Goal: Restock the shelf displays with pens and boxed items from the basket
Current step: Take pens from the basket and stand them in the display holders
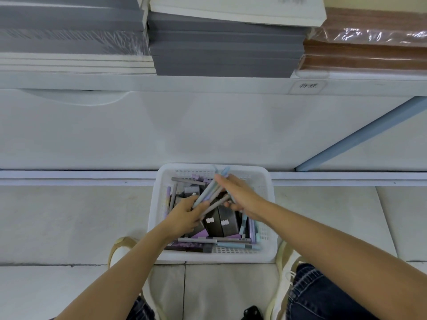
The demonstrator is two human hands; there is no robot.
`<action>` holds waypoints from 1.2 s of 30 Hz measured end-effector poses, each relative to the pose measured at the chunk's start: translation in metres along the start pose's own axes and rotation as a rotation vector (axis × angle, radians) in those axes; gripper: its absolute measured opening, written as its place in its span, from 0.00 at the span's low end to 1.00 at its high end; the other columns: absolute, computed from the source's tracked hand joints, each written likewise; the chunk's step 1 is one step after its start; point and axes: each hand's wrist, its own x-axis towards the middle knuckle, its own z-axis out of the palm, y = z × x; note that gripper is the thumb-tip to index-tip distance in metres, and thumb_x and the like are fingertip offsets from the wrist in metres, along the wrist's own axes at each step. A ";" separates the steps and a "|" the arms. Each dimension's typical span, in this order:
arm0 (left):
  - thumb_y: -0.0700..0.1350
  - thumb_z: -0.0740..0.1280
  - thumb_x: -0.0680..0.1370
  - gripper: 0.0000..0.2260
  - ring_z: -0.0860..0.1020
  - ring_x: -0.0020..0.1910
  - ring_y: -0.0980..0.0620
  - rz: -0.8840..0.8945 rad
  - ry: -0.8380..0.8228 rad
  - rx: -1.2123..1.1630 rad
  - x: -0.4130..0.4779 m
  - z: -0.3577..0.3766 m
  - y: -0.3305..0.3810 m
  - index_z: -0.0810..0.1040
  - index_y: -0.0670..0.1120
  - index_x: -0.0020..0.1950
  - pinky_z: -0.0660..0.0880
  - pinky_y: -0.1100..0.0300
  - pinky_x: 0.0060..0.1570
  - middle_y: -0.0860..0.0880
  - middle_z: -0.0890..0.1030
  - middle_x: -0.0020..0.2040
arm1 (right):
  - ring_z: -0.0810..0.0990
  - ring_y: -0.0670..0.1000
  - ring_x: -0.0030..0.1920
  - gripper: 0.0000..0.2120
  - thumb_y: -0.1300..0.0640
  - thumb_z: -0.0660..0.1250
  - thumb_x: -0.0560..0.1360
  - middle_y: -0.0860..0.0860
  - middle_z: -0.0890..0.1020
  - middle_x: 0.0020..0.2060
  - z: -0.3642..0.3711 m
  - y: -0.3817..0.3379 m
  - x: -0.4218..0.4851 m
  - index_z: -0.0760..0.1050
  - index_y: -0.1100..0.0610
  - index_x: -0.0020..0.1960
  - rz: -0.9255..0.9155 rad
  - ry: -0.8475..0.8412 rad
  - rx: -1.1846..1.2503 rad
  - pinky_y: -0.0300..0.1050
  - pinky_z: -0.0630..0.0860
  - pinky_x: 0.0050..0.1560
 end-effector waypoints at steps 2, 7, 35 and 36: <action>0.52 0.59 0.82 0.13 0.64 0.26 0.54 0.005 -0.012 -0.055 -0.001 0.007 0.003 0.71 0.41 0.51 0.65 0.63 0.25 0.48 0.70 0.33 | 0.72 0.45 0.29 0.14 0.39 0.64 0.76 0.49 0.77 0.35 0.015 -0.001 0.003 0.76 0.49 0.50 -0.058 0.109 0.061 0.35 0.70 0.29; 0.55 0.68 0.77 0.16 0.70 0.24 0.52 -0.019 -0.114 -0.099 -0.004 0.016 0.007 0.73 0.42 0.49 0.72 0.62 0.25 0.47 0.73 0.30 | 0.80 0.48 0.48 0.07 0.49 0.63 0.80 0.51 0.81 0.47 0.024 -0.003 0.006 0.75 0.53 0.52 -0.136 0.147 -0.003 0.38 0.76 0.47; 0.45 0.71 0.76 0.08 0.64 0.22 0.55 0.239 0.421 -0.249 -0.082 0.004 0.081 0.79 0.41 0.48 0.67 0.62 0.23 0.52 0.67 0.24 | 0.78 0.44 0.45 0.06 0.59 0.66 0.78 0.48 0.83 0.46 0.030 -0.105 -0.096 0.81 0.52 0.52 -0.493 0.013 -0.136 0.36 0.74 0.44; 0.45 0.71 0.76 0.07 0.63 0.22 0.54 0.259 0.410 -0.239 -0.089 0.004 0.089 0.79 0.41 0.48 0.67 0.62 0.23 0.52 0.66 0.24 | 0.78 0.45 0.41 0.06 0.60 0.66 0.78 0.48 0.82 0.42 0.033 -0.114 -0.105 0.81 0.53 0.51 -0.519 0.004 -0.112 0.37 0.74 0.43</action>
